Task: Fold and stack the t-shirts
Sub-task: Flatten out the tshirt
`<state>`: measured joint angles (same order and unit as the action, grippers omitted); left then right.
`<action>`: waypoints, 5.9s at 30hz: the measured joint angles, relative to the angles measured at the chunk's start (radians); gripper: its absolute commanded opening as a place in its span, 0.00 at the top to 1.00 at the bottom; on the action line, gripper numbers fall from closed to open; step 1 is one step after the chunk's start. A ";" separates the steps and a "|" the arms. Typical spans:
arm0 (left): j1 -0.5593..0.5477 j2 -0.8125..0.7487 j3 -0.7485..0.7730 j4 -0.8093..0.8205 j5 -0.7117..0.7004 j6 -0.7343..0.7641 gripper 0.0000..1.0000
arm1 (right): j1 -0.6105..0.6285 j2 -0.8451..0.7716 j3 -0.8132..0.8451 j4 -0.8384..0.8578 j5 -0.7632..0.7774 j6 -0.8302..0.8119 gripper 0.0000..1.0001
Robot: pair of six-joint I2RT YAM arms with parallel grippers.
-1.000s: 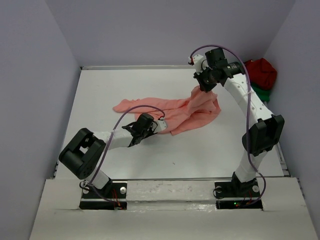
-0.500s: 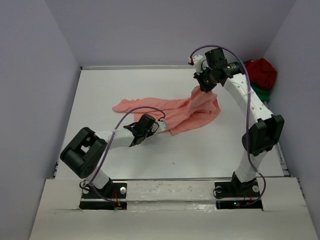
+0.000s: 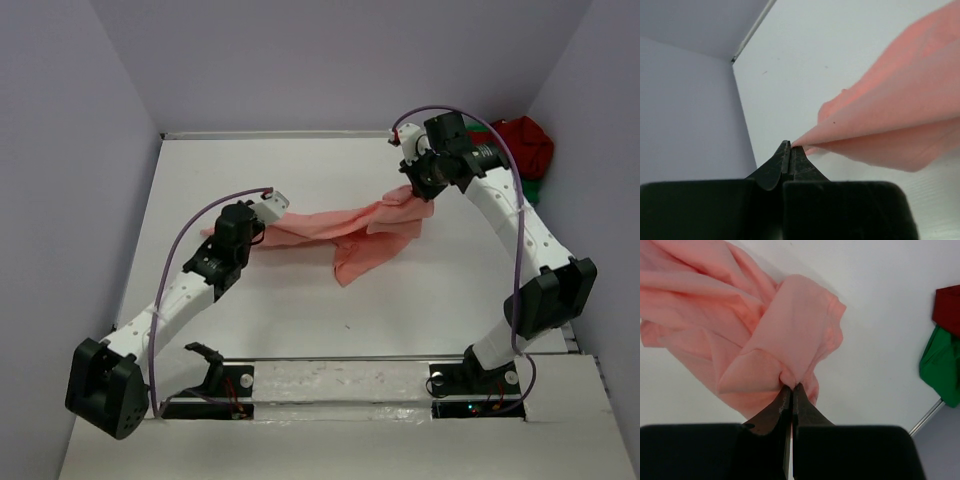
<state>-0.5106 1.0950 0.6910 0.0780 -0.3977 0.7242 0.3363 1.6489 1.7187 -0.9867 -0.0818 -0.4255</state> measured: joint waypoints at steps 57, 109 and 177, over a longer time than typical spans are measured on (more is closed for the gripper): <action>0.086 0.545 0.108 0.262 -0.064 0.031 0.93 | -0.015 0.029 -0.038 0.013 -0.068 -0.024 1.00; 0.154 0.490 0.163 -0.122 0.240 -0.090 0.76 | -0.015 0.029 -0.060 0.014 -0.097 -0.023 1.00; 0.192 0.540 0.190 -0.216 0.292 -0.080 1.00 | -0.015 0.046 -0.066 0.007 -0.083 -0.023 1.00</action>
<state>-0.3191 1.6348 0.8806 -0.1375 -0.1055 0.6441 0.3214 1.6951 1.6524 -0.9798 -0.1646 -0.4488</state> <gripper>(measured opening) 0.011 0.025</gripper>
